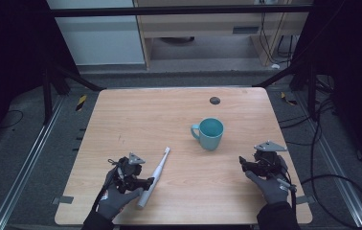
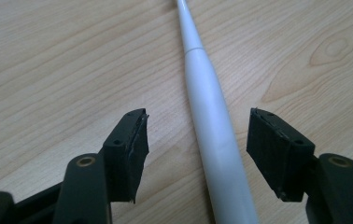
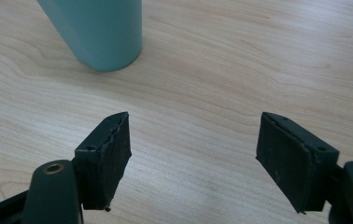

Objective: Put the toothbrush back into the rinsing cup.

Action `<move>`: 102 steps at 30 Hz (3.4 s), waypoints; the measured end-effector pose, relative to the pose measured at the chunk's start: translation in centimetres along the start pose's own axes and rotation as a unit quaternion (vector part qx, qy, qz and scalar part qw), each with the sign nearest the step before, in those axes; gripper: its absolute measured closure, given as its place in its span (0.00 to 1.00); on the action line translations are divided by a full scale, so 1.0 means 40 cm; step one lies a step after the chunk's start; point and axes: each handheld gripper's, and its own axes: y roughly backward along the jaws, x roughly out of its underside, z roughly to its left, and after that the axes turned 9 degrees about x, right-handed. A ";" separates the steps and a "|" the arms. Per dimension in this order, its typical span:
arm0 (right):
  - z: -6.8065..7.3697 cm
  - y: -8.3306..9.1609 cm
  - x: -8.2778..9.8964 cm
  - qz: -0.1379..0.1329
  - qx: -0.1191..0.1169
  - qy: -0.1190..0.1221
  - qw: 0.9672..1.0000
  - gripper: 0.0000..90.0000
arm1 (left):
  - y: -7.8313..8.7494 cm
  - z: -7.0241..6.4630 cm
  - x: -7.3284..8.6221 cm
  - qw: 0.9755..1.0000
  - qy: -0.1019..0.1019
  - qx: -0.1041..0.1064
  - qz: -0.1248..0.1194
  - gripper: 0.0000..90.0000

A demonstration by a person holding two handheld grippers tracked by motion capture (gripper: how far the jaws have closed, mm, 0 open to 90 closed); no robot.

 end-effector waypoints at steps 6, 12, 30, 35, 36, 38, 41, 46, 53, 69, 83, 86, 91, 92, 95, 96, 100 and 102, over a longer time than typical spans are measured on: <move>0.003 -0.005 0.000 0.007 0.001 0.004 1.000 0.31 | -0.020 0.001 -0.013 0.999 0.002 0.003 0.038 0.45; 0.002 -0.008 0.002 0.009 0.000 0.005 1.000 0.34 | -0.033 -0.008 -0.028 0.998 0.006 0.007 0.064 0.47; 0.010 -0.018 0.002 0.022 -0.009 0.015 1.000 0.39 | -0.086 -0.007 -0.056 0.991 0.040 0.007 0.127 0.55; 0.013 -0.019 0.002 0.024 -0.011 0.013 1.000 0.39 | -0.093 -0.004 -0.058 0.990 0.046 0.008 0.135 0.60; 0.013 -0.019 0.001 0.025 -0.011 0.014 1.000 0.39 | -0.095 -0.004 -0.059 0.990 0.046 0.007 0.135 0.61; 0.013 -0.019 0.001 0.026 -0.011 0.014 0.999 0.40 | -0.095 -0.005 -0.061 0.989 0.047 0.007 0.137 0.63; 0.013 -0.019 0.002 0.027 -0.011 0.014 0.999 0.40 | -0.095 -0.005 -0.062 0.989 0.048 0.007 0.139 0.67; 0.014 -0.020 0.002 0.028 -0.009 0.017 0.999 0.40 | -0.096 -0.006 -0.064 0.989 0.049 0.002 0.142 0.72; 0.015 -0.020 0.002 0.028 -0.009 0.018 0.999 0.41 | -0.096 -0.005 -0.064 0.989 0.051 0.002 0.142 0.73; 0.014 -0.015 0.007 0.023 -0.006 0.019 1.000 0.41 | -0.003 0.021 -0.068 0.997 0.063 -0.013 0.039 0.73; 0.008 -0.013 0.012 -0.001 0.010 0.015 1.000 0.38 | 0.085 0.035 -0.103 0.990 0.066 -0.065 -0.108 0.73; 0.007 -0.013 0.013 -0.005 0.014 0.017 1.000 0.38 | 0.096 0.033 -0.126 0.985 0.064 -0.077 -0.140 0.73; 0.005 -0.011 0.014 -0.010 0.019 0.014 1.000 0.38 | 0.097 0.022 -0.171 0.977 0.060 -0.085 -0.187 0.73; 0.004 -0.011 0.014 -0.012 0.020 0.017 1.000 0.38 | 0.095 0.018 -0.179 0.975 0.058 -0.089 -0.197 0.73; 0.003 -0.012 0.015 -0.013 0.021 0.017 1.000 0.38 | 0.090 0.010 -0.200 0.970 0.051 -0.094 -0.220 0.73; 0.003 -0.012 0.015 -0.013 0.021 0.017 1.000 0.38 | 0.089 0.006 -0.210 0.967 0.049 -0.096 -0.231 0.73; 0.002 -0.012 0.015 -0.015 0.022 0.018 0.999 0.38 | 0.085 -0.005 -0.238 0.959 0.045 -0.104 -0.260 0.73; 0.002 -0.012 0.015 -0.016 0.023 0.018 0.999 0.39 | 0.081 -0.011 -0.252 0.956 0.040 -0.110 -0.269 0.73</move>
